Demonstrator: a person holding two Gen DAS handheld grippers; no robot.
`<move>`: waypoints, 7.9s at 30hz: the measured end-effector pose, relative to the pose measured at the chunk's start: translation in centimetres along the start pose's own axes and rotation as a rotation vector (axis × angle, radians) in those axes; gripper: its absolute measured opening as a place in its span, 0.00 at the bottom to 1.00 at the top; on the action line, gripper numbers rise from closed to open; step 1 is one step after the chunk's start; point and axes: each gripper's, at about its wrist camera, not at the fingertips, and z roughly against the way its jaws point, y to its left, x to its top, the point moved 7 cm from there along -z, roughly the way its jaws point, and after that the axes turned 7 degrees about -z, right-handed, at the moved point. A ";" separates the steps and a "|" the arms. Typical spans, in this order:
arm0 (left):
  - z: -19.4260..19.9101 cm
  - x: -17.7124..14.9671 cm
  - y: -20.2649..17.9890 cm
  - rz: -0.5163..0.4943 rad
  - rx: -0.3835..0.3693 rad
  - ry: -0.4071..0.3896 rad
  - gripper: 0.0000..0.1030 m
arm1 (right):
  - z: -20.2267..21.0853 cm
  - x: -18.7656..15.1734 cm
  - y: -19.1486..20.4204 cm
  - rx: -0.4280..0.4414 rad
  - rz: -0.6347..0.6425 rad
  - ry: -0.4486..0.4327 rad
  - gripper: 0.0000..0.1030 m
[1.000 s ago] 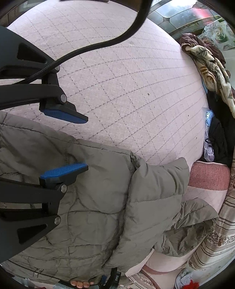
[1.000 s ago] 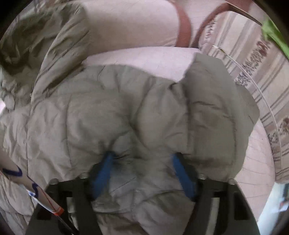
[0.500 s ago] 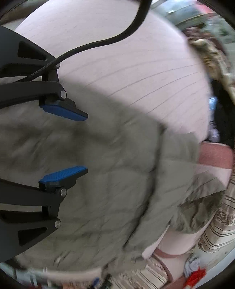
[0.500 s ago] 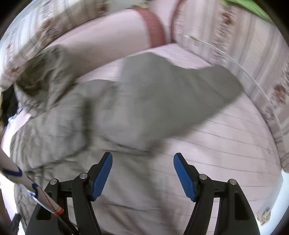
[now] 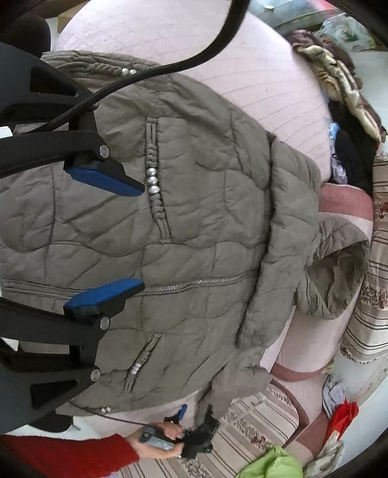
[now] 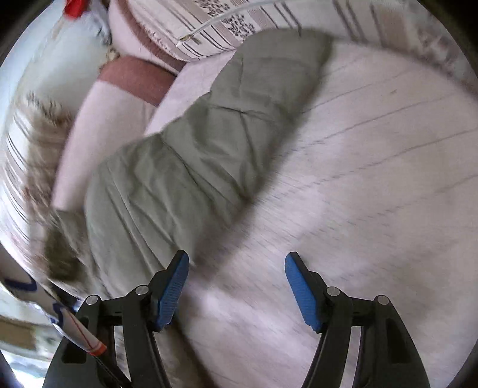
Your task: Fold large clothes
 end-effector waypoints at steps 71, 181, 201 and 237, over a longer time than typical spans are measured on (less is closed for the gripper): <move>-1.0 6.3 5.9 0.052 0.109 -0.077 0.59 | -1.4 -15.0 16.3 0.084 0.610 0.031 0.18; -15.5 20.6 18.4 0.239 0.396 0.044 0.11 | -5.8 -21.1 17.2 0.091 0.694 0.107 0.88; -14.3 19.4 13.2 0.125 0.388 -0.004 0.69 | -6.3 -22.5 17.5 -0.013 0.816 0.059 0.88; 7.2 3.2 2.2 -0.016 0.281 -0.201 0.71 | 8.7 -32.6 15.5 -0.272 1.126 -0.224 0.88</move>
